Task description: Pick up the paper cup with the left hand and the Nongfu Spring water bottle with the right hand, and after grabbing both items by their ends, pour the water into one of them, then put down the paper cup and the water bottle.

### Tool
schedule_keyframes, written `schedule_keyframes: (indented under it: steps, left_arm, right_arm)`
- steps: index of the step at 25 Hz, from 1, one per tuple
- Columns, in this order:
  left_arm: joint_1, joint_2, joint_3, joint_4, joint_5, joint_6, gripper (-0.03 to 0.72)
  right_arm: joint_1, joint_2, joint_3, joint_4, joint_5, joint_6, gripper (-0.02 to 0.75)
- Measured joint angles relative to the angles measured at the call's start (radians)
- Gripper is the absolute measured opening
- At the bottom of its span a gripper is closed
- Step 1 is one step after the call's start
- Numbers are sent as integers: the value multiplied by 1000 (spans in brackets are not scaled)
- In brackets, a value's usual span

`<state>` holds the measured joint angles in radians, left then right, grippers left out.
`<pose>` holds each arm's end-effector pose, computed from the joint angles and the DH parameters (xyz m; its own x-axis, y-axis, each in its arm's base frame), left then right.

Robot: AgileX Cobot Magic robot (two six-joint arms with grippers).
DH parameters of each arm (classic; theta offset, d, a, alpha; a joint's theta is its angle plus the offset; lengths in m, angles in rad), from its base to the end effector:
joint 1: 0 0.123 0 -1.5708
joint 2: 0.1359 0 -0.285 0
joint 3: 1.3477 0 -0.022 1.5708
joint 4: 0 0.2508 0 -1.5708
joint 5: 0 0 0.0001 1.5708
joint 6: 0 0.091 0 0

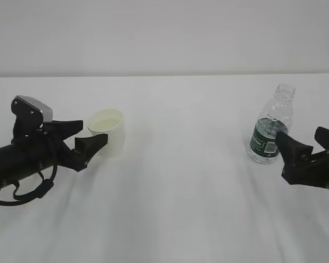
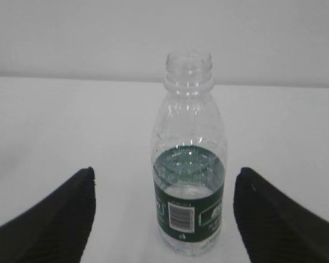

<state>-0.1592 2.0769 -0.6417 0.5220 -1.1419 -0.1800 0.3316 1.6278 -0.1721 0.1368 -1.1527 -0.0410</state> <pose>0.3152 -0.0924 0.0904 -0.2245 0.0855 -0.9707 0.5868 0.8071 -0.0647 0.2067 0.0592 0.1417 -0.2088 -0.0563 -0.9763 -0.2049 0.9787 -0.0126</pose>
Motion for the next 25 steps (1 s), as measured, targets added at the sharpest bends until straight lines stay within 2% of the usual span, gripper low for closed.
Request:
schedule_keyframes:
  steps: [6, 14, 20, 25]
  left_arm:
    - [0, -147, 78, -79, 0, -7, 592]
    - [0, -368, 97, -100, 17, -83, 581]
    - [0, -572, 102, -96, 221, -145, 578]
    - [0, -744, 103, -76, 393, -218, 576]
  right_arm:
    - [0, -116, 4, 0, 11, 14, 587]
    - [0, -350, 7, 33, 171, 16, 588]
    - [0, -555, -42, 83, 426, -89, 588]
    - [0, -698, -116, 173, 637, -208, 588]
